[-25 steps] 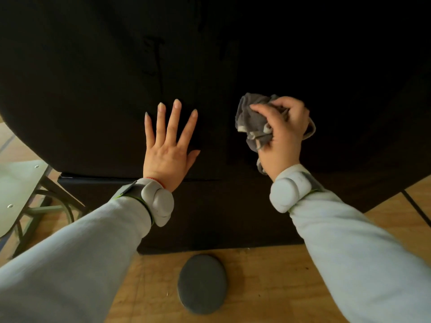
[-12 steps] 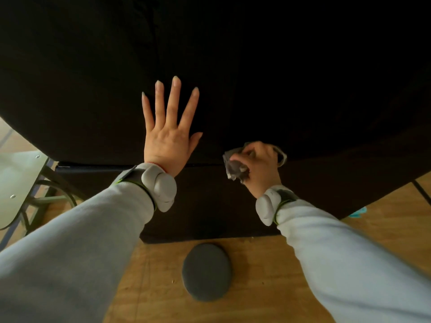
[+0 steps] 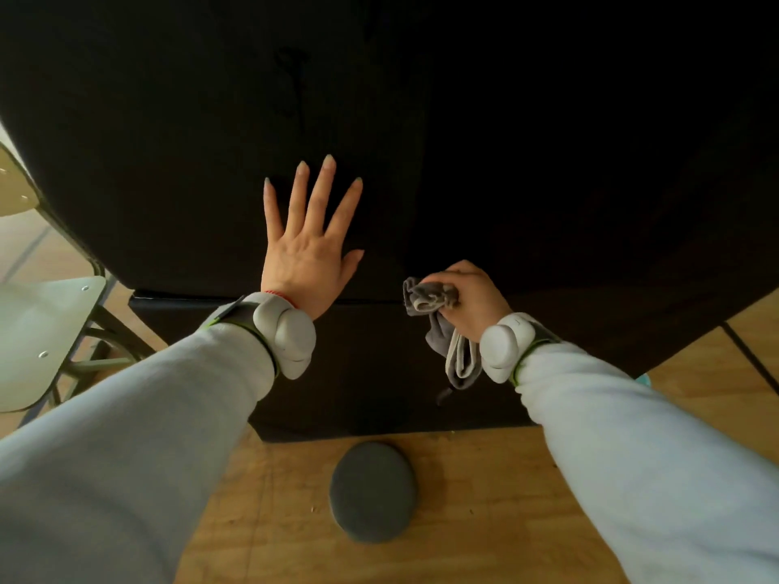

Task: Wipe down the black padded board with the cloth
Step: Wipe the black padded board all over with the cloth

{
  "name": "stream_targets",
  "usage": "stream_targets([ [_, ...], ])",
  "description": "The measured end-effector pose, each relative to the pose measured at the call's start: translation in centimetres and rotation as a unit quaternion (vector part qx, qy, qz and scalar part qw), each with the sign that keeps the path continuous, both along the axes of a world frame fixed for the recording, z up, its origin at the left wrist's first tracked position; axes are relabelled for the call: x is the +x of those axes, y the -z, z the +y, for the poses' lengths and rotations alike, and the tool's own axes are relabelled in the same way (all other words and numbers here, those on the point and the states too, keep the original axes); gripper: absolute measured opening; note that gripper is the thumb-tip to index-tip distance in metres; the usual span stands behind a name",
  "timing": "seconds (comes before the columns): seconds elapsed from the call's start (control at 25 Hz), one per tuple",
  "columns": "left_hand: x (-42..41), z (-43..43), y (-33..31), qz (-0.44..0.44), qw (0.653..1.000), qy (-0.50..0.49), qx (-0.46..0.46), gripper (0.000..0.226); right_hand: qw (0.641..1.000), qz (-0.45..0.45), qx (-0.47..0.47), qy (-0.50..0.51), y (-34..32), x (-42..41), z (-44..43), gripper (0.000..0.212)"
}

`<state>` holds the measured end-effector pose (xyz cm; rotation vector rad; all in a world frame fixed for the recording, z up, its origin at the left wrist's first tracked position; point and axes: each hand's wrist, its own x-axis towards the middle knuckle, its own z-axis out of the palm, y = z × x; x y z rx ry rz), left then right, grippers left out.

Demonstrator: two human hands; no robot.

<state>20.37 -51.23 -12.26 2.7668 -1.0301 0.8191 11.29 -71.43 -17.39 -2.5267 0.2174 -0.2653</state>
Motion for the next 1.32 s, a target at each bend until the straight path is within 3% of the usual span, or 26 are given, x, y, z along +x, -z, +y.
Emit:
stream_targets([
  [0.36, -1.5, 1.2, -8.8, 0.029, 0.998, -0.050, -0.026, 0.085, 0.986, -0.155, 0.035, 0.043, -11.4, -2.3, 1.2, 0.048],
  [0.8, -3.0, 1.5, -20.3, 0.011, 0.996, -0.075, -0.053, 0.090, 0.967, -0.252, -0.015, 0.020, -23.5, -3.2, 0.7, 0.040],
  [1.08, -3.8, 1.3, -27.1, -0.047, 0.991, -0.075, -0.097, 0.088, 0.953, -0.301, -0.025, 0.016, -30.8, -3.2, 0.0, 0.037],
  [1.32, -4.4, 0.5, -32.0, -0.034, 0.984, -0.065, -0.163, 0.088, 0.938, -0.345, -0.042, -0.006, -36.9, -3.2, -0.5, 0.031],
])
